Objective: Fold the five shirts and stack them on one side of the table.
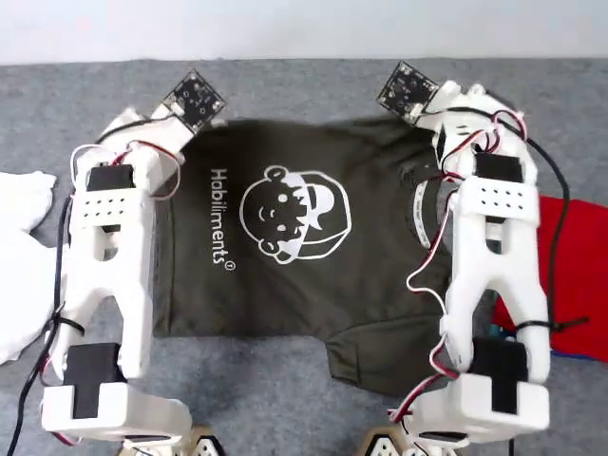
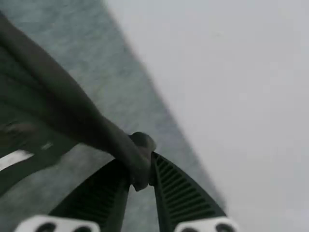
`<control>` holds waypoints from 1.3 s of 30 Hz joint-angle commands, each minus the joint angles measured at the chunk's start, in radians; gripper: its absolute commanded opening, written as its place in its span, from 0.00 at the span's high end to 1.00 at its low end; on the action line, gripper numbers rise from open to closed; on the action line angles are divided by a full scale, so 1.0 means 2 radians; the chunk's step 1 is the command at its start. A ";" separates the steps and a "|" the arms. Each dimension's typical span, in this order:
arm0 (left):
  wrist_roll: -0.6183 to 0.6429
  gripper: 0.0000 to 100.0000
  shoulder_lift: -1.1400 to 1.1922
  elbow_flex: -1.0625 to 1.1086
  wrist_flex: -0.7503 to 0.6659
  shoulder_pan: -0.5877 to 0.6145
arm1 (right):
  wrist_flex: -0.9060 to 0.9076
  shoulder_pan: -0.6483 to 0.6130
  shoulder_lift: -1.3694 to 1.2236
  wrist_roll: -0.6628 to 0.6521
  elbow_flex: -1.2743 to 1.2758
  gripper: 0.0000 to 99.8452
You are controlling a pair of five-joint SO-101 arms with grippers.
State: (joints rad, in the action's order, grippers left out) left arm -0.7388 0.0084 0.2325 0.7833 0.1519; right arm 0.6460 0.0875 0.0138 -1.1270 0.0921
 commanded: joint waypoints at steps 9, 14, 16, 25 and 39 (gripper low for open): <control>-0.059 0.98 -0.006 -0.022 0.223 -0.002 | 0.337 0.002 0.082 0.044 -0.029 0.99; -0.060 0.99 -0.006 -0.022 0.288 -0.002 | 0.435 -0.002 0.085 0.077 -0.030 0.99; -0.067 0.99 -0.006 -0.021 0.308 -0.002 | 0.466 -0.001 0.085 0.097 -0.030 0.99; -0.094 0.99 -0.001 0.017 0.361 -0.001 | 0.575 0.000 0.087 0.147 -0.008 0.99; -0.109 0.99 -0.005 0.033 0.370 0.015 | 0.574 -0.002 0.244 0.150 0.216 0.99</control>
State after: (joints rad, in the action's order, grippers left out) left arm -0.9152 0.0146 0.3015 1.4937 0.1734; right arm 1.7538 0.0875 0.4235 -0.8339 0.4741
